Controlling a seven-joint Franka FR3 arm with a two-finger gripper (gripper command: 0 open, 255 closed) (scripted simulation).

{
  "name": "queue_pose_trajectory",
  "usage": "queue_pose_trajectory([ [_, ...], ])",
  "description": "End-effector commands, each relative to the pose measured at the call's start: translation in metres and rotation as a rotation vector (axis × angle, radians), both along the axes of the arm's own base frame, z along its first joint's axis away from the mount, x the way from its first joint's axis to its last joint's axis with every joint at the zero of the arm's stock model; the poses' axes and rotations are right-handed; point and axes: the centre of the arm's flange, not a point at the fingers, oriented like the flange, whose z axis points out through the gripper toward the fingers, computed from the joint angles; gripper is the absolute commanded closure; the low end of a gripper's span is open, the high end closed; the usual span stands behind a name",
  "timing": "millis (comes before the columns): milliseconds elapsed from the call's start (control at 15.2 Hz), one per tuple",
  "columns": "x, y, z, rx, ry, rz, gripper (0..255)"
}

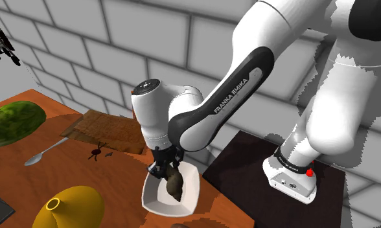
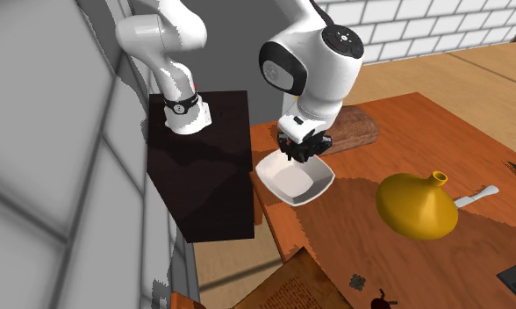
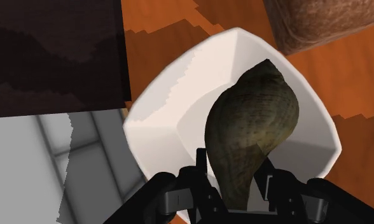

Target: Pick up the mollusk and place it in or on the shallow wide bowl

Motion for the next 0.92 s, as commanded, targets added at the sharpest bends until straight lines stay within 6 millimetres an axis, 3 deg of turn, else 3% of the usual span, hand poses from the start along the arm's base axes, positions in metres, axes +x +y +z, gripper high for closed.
queue_pose_trajectory([
  [0,0.000,0.000,-0.010,0.000,0.000,0.000,255],
  [462,0.000,0.000,-0.051,0.000,0.000,0.000,255],
  [858,0.000,0.000,-0.051,0.000,0.000,0.000,255],
])
